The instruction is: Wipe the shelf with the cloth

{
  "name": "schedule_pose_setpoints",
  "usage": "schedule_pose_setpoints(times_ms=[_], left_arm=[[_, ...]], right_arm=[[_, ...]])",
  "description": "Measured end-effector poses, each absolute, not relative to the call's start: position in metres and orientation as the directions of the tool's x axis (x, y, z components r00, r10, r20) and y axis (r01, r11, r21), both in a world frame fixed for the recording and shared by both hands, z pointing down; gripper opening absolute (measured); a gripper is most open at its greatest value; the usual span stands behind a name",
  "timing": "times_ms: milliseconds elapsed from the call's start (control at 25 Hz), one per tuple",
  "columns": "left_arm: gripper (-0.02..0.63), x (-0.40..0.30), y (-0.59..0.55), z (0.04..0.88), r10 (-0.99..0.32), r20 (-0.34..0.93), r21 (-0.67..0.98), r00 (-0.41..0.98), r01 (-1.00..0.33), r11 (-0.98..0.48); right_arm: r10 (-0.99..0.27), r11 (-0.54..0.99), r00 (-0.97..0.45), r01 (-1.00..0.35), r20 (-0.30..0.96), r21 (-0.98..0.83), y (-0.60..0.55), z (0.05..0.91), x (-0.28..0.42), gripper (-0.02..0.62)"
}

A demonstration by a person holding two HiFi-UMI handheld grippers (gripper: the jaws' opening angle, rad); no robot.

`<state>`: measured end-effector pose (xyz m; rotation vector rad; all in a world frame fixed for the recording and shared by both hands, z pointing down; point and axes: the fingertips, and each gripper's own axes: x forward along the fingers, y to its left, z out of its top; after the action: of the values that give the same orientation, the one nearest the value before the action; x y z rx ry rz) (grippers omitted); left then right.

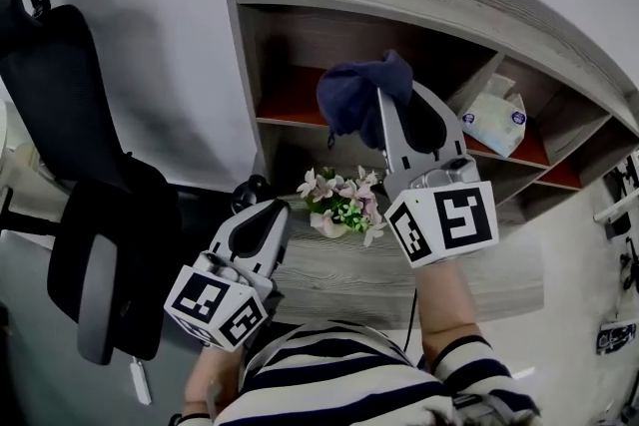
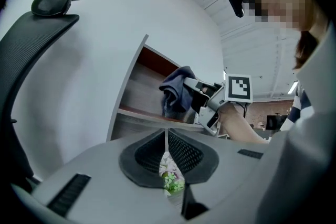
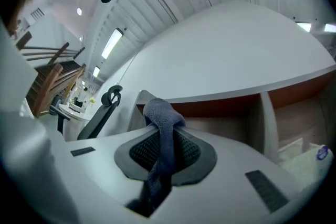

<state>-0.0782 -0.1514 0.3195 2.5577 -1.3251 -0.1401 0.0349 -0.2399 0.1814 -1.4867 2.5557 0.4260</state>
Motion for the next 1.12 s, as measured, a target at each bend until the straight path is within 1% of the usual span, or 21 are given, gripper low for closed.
schedule_pose_setpoints(times_ms=[240,520,760,1120], left_arm=[[0.031,-0.104,-0.143,0.319,-0.857,0.035,0.267,0.514,-0.831,-0.488],[0.031,-0.128,-0.134,0.32,-0.896,0.041,0.263,0.442,-0.87,-0.417],[0.031,-0.141,-0.129,0.322,-0.914,0.047,0.271,0.402,-0.886,-0.376],[0.031,-0.142,-0.129,0.325,-0.92,0.055,0.276,0.389,-0.891,-0.36]], right_arm=[[-0.762,0.556,-0.586,-0.81,-0.275,0.185,-0.256,0.172,-0.025,0.057],[-0.753,0.552,-0.58,-0.814,-0.31,0.18,-0.278,0.162,-0.066,0.057],[-0.746,0.554,-0.609,-0.792,-0.267,0.257,-0.298,0.165,-0.091,0.057],[-0.746,0.546,-0.632,-0.762,-0.211,0.349,-0.316,0.168,-0.108,0.057]])
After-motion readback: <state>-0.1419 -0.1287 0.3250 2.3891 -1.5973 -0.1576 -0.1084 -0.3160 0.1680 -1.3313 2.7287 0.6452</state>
